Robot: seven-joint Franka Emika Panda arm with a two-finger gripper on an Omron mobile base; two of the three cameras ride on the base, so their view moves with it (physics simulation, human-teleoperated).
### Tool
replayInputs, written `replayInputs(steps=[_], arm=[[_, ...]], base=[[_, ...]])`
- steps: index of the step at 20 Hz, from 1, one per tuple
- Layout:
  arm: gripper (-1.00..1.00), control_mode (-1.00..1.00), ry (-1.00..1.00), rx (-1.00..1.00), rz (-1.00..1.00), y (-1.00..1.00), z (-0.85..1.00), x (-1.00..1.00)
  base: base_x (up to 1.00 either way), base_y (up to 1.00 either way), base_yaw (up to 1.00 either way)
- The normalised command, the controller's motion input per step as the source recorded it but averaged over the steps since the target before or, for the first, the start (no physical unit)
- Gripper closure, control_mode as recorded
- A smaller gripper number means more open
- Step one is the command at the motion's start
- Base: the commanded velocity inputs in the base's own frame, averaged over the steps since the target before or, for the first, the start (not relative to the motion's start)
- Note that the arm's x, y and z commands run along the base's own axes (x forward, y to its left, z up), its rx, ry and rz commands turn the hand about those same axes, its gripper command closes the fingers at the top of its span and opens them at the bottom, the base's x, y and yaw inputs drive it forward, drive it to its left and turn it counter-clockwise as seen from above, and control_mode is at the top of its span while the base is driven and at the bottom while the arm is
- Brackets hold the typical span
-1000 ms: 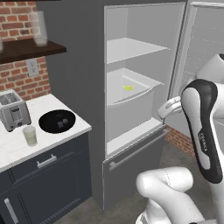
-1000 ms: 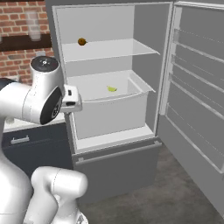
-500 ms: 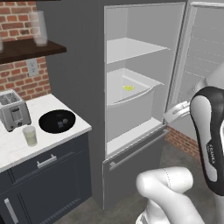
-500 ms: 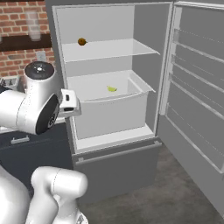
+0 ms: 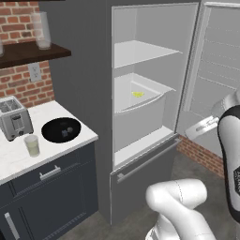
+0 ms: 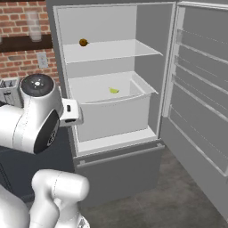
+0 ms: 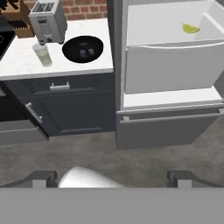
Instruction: Grab a lemon wedge from the fridge and one ice cube from the ice bowl, and put them in the glass of lemonade.
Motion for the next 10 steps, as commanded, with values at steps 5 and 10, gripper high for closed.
replayInputs(steps=[5, 10], arm=[[-1.00, -1.00, 0.00, 0.00, -0.11, 0.47, -0.02, 0.00], [-1.00, -1.00, 0.00, 0.00, -0.08, 0.13, 0.00, 0.01]], base=[[0.00, 0.00, 0.00], [0.00, 0.00, 0.00]])
